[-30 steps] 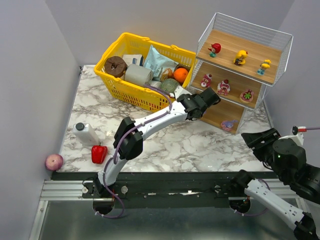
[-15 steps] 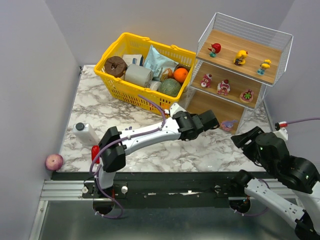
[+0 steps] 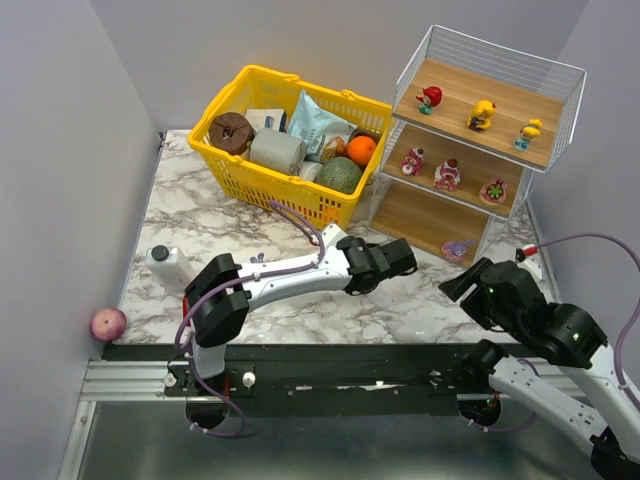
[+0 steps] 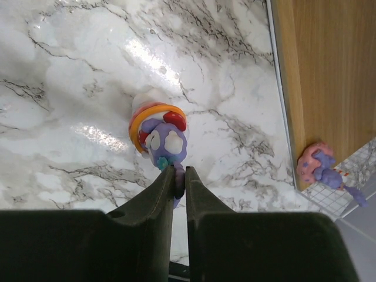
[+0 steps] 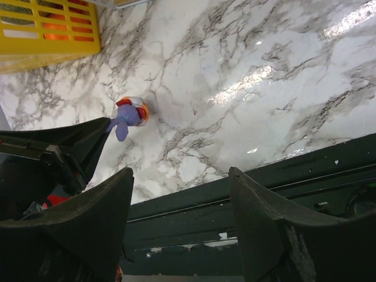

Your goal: Place and organize the plastic toys onto the shelf

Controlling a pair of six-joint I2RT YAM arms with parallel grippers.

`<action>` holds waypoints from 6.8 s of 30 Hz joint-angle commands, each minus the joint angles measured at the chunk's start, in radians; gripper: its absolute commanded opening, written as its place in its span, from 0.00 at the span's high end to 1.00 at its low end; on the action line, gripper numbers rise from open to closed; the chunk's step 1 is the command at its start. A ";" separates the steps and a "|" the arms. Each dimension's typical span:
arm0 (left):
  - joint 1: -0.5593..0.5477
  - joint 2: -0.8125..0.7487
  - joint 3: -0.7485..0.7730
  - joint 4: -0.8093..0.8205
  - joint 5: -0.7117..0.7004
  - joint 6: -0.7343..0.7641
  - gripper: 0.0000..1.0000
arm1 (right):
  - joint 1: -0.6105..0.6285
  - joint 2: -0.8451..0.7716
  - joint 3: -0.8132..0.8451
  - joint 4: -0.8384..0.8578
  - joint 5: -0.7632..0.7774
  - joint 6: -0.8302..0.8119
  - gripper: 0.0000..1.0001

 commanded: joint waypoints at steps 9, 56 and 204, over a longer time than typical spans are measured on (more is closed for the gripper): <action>0.014 -0.077 -0.107 0.072 0.009 -0.215 0.50 | 0.004 0.015 -0.058 0.064 -0.064 -0.062 0.23; 0.473 -0.994 -0.423 0.132 0.170 1.262 0.01 | 0.196 0.530 -0.466 1.257 -0.074 0.968 0.46; 0.679 -0.935 -0.394 0.065 0.259 1.353 0.01 | -0.062 0.892 -0.126 1.162 0.268 1.493 0.99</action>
